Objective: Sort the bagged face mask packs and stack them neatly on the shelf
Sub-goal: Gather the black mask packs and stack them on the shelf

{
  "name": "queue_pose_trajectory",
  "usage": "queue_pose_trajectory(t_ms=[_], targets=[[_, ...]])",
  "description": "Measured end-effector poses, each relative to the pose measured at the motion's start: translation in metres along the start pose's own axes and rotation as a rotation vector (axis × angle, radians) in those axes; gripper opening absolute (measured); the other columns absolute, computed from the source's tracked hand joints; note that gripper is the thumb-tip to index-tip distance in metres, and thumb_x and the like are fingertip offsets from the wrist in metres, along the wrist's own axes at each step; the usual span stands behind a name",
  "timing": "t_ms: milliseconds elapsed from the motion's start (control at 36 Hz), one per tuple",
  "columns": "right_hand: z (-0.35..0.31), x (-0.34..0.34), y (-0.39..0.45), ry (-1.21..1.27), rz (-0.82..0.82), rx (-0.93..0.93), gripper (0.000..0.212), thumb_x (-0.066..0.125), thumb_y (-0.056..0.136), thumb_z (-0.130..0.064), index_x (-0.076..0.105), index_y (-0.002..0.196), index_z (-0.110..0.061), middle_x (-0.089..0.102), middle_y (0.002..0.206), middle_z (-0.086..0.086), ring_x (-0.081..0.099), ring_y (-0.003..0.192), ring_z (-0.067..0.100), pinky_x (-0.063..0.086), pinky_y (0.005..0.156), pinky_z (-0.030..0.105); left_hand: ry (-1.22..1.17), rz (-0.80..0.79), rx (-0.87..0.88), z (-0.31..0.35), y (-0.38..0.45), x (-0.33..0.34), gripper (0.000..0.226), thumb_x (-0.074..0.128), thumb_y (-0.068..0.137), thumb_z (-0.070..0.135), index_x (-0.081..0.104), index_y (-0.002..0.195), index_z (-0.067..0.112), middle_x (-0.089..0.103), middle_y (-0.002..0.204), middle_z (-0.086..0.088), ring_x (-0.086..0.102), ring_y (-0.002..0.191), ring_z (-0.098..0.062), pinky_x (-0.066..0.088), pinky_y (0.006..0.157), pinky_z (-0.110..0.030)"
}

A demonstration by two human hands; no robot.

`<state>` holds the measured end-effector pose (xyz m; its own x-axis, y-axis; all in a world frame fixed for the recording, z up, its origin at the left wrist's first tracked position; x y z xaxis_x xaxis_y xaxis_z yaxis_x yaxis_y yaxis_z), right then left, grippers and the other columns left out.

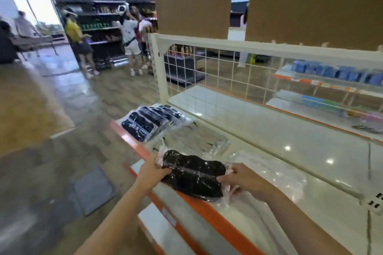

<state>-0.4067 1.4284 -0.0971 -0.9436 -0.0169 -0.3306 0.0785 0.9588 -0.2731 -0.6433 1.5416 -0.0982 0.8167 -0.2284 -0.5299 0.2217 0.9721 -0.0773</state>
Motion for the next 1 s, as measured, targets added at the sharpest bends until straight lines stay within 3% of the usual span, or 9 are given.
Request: queue_pose_trajectory(t_ms=[83,167,250,361,444,500,667,806,1000], targets=[[-0.023,0.026,0.038,-0.049,-0.006,0.004,0.026,0.066,0.085,-0.038,0.055,0.083,-0.014,0.063,0.066,0.005,0.059,0.053,0.015,0.048,0.05,0.024,0.022,-0.036,-0.002,-0.013,0.03,-0.027,0.047,0.069,0.078,0.0,0.046,0.113,0.022,0.058,0.096,-0.003,0.053,0.076,-0.014,0.04,0.059,-0.012],[-0.041,0.049,0.081,-0.076,0.022,0.029,0.038,0.07,0.082,-0.037,0.044,0.065,-0.014,0.047,0.051,-0.003,0.047,0.043,0.012,0.04,0.046,0.023,0.057,-0.047,-0.03,-0.028,0.072,-0.058,0.036,0.068,0.078,0.001,0.047,0.101,0.019,0.059,0.093,-0.004,0.054,0.076,-0.014,0.039,0.057,-0.015],[-0.06,0.075,0.122,-0.123,0.053,0.022,0.04,0.072,0.079,-0.041,0.043,0.065,-0.017,0.042,0.057,0.002,0.04,0.052,0.016,0.033,0.056,0.03,0.091,-0.025,-0.027,-0.037,0.116,-0.09,0.028,0.069,0.076,0.005,0.047,0.086,0.018,0.057,0.083,-0.004,0.055,0.08,-0.021,0.045,0.065,-0.025],[-0.087,0.108,0.172,-0.089,0.132,0.04,0.028,0.069,0.084,-0.031,0.05,0.069,-0.017,0.05,0.051,-0.002,0.046,0.043,0.01,0.038,0.046,0.023,-0.025,0.138,-0.009,-0.048,0.169,-0.126,0.033,0.071,0.071,0.0,0.045,0.082,0.017,0.045,0.074,0.002,0.047,0.069,-0.015,0.04,0.064,-0.024],[-0.1,0.128,0.209,-0.098,0.183,0.036,0.03,0.069,0.082,-0.042,0.055,0.07,-0.018,0.055,0.054,-0.001,0.053,0.049,0.013,0.047,0.057,0.033,-0.045,0.328,0.01,-0.063,0.207,-0.145,0.044,0.075,0.075,0.005,0.049,0.11,0.005,0.05,0.102,-0.008,0.051,0.093,-0.024,0.043,0.085,-0.033],[-0.106,0.139,0.228,-0.083,0.219,0.053,0.023,0.064,0.089,-0.03,0.054,0.075,-0.014,0.054,0.057,0.002,0.05,0.04,0.005,0.043,0.05,0.018,0.06,0.399,-0.038,-0.079,0.229,-0.151,0.057,0.074,0.072,0.02,0.049,0.119,0.0,0.048,0.12,-0.017,0.047,0.111,-0.031,0.039,0.099,-0.04],[-0.113,0.152,0.272,-0.327,0.409,0.112,0.035,0.057,0.092,-0.022,0.039,0.063,-0.025,0.046,0.061,-0.007,0.043,0.054,0.006,0.038,0.058,0.023,0.294,0.126,0.146,-0.095,0.237,-0.126,0.026,0.059,0.081,0.005,0.059,0.107,0.007,0.051,0.118,-0.01,0.045,0.113,-0.025,0.031,0.097,-0.03],[-0.134,0.17,0.294,-0.427,0.387,0.007,0.015,0.056,0.093,-0.019,0.055,0.078,-0.015,0.056,0.073,0.0,0.055,0.07,0.017,0.044,0.064,0.027,0.362,0.112,0.255,-0.101,0.244,-0.115,0.032,0.059,0.086,0.02,0.057,0.117,0.012,0.048,0.118,-0.002,0.05,0.106,-0.018,0.038,0.094,-0.029],[-0.133,0.174,0.308,-0.575,0.28,0.095,0.007,0.058,0.092,-0.019,0.056,0.088,-0.014,0.059,0.084,0.003,0.059,0.082,0.021,0.046,0.075,0.03,0.76,-0.061,0.339,-0.106,0.246,-0.106,0.045,0.041,0.094,0.048,0.046,0.131,0.023,0.044,0.131,0.004,0.04,0.126,-0.017,0.014,0.114,-0.036]])
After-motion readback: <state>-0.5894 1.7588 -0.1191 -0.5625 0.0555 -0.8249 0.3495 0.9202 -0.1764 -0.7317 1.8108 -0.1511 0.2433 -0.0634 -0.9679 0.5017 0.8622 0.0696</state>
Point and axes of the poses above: each hand's wrist, its own y-axis towards the middle knuckle, its own x-axis out of the palm, z = x × y, the point moved 3 cm from there along y, towards the middle knuckle
